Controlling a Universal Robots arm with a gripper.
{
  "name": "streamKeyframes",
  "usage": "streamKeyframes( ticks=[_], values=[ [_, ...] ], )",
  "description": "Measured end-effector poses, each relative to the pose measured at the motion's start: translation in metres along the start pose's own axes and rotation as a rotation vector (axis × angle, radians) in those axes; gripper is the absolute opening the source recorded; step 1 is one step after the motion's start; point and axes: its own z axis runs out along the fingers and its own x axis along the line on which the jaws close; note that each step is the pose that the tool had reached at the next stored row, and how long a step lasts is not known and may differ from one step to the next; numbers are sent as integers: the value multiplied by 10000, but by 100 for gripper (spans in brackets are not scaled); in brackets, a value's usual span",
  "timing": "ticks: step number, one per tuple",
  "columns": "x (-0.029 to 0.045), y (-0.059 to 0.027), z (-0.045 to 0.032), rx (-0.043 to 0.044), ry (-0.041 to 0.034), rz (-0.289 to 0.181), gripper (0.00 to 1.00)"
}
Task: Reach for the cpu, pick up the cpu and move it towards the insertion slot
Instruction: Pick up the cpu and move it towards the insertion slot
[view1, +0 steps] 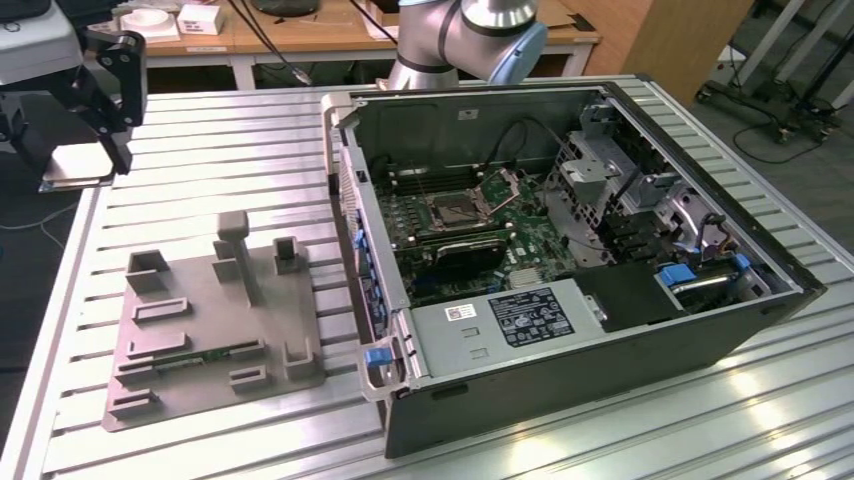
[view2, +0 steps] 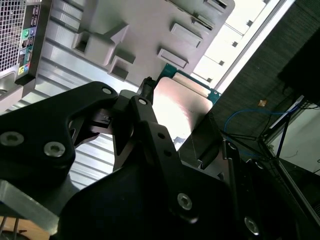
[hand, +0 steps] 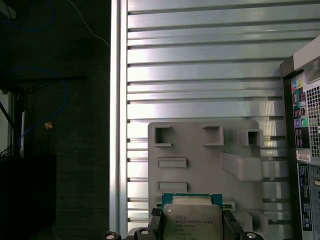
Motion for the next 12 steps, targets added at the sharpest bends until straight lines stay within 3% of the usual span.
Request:
streamKeyframes(
  ticks=[12],
  values=[
    [-33,1,0,0,0,0,54]
  ],
)
